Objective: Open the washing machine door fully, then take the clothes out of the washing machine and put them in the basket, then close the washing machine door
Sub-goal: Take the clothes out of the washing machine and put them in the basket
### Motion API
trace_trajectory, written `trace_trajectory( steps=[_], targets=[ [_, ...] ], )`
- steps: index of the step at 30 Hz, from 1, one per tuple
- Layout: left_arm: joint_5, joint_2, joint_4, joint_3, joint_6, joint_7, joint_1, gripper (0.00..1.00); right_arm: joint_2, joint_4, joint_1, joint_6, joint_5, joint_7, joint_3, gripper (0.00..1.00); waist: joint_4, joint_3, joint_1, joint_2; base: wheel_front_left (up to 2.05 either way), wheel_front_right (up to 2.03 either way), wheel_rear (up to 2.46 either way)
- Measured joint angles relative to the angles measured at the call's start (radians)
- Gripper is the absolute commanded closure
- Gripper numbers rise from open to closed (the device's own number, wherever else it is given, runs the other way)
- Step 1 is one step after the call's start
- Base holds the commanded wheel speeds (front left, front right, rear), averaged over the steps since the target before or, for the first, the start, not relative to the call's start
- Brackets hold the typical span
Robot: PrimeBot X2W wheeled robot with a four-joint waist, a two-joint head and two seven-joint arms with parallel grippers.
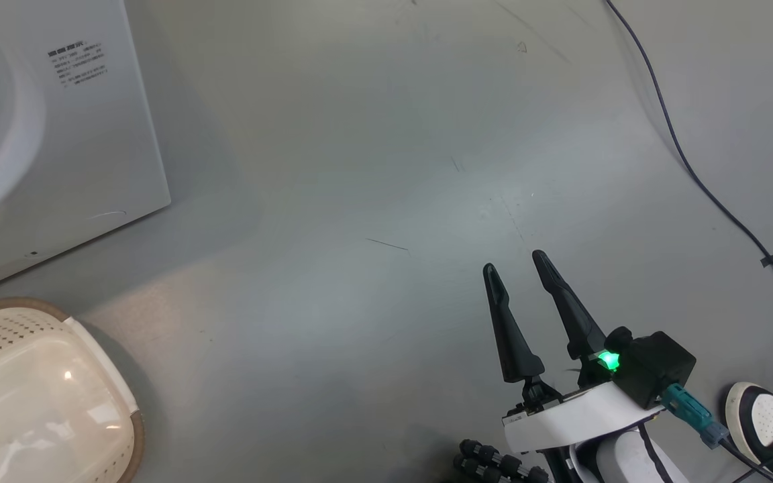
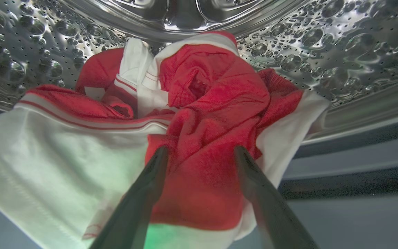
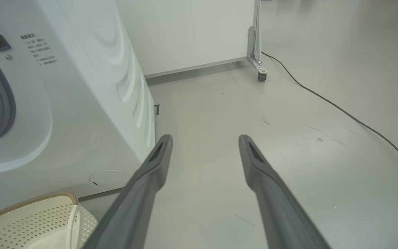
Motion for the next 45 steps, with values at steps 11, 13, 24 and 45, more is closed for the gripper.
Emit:
trace_trajectory(
  steps=[11,13,24,45],
  targets=[
    [-0.002,0.009,0.044,-0.008,0.012,0.018,-0.069,0.03,0.000,-0.016,-0.015,-0.012,0.015,0.000,0.010,0.00,-0.020,0.026,0.0000,0.0000,0.00,0.00,0.00],
    [-0.007,0.007,0.054,-0.008,0.013,0.023,-0.081,1.00,0.001,-0.018,-0.019,-0.019,0.015,0.000,0.010,0.00,-0.020,0.027,0.0000,0.0000,0.00,0.00,0.00],
    [0.004,-0.010,0.097,-0.033,-0.011,-0.033,-0.086,1.00,0.000,-0.018,-0.030,-0.029,0.014,0.000,-0.003,0.00,-0.004,0.009,0.0000,0.0000,0.00,0.00,0.00],
    [0.003,-0.146,0.144,-0.093,-0.130,-0.242,-0.050,1.00,-0.001,0.030,-0.044,-0.036,-0.039,0.000,-0.081,0.00,0.120,-0.115,0.0000,0.0000,0.00,0.00,0.00]
  ],
)
